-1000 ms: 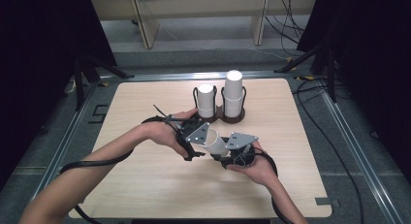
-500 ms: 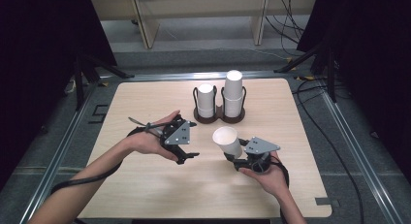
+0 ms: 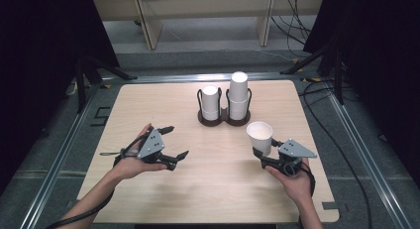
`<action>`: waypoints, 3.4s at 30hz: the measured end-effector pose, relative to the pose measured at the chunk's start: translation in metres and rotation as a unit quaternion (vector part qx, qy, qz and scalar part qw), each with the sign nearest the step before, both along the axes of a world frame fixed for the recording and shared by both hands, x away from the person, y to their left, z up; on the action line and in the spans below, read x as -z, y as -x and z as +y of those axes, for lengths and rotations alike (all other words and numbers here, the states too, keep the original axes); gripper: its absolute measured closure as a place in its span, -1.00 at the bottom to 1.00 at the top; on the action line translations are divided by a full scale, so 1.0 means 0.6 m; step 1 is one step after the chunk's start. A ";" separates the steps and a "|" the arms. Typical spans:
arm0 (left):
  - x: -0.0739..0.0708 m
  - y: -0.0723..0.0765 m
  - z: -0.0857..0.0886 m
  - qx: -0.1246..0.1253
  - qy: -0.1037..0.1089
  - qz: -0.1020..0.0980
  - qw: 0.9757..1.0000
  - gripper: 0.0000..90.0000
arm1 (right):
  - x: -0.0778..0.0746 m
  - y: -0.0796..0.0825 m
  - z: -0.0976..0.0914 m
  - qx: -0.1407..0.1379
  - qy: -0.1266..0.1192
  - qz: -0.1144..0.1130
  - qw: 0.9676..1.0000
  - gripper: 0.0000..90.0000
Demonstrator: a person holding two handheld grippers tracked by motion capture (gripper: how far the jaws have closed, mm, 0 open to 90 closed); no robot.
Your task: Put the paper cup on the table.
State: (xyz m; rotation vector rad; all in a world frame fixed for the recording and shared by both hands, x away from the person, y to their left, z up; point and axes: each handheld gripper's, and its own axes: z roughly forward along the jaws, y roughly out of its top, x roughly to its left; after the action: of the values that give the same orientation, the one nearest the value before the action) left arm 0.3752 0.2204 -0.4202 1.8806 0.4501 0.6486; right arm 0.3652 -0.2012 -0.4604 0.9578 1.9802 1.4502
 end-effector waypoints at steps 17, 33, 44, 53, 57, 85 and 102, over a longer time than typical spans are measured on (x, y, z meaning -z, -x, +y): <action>0.061 0.018 0.076 -0.145 0.087 -0.021 0.985 -0.82 | 0.022 -0.013 -0.028 0.057 0.032 0.023 0.998 -0.21; 0.095 0.031 0.108 -0.201 0.118 0.000 0.972 -0.83 | 0.009 -0.034 0.104 -0.050 0.055 0.035 0.997 -0.22; 0.105 0.032 0.103 -0.203 0.111 0.004 0.973 -0.85 | 0.025 -0.052 0.157 -0.087 0.098 0.071 0.989 -0.22; 0.107 0.032 0.105 -0.203 0.105 0.004 0.974 -0.86 | 0.026 -0.060 0.171 -0.090 0.109 0.083 0.987 -0.23; 0.107 0.031 0.105 -0.204 0.104 0.004 0.973 -0.86 | 0.026 -0.064 0.175 -0.086 0.118 0.083 0.986 -0.23; 0.111 0.031 0.100 -0.200 0.101 -0.001 0.974 -0.87 | 0.037 -0.061 0.173 -0.088 0.148 0.104 0.980 -0.27; 0.112 0.030 0.102 -0.197 0.108 -0.006 0.974 -0.89 | 0.039 -0.059 0.165 -0.089 0.133 0.123 0.979 -0.53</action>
State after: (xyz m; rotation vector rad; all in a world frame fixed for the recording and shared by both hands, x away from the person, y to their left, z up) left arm 0.3572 0.2815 -0.4876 1.5911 0.8645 0.8357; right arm 0.4008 -0.1020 -0.4841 0.8951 2.4217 1.1576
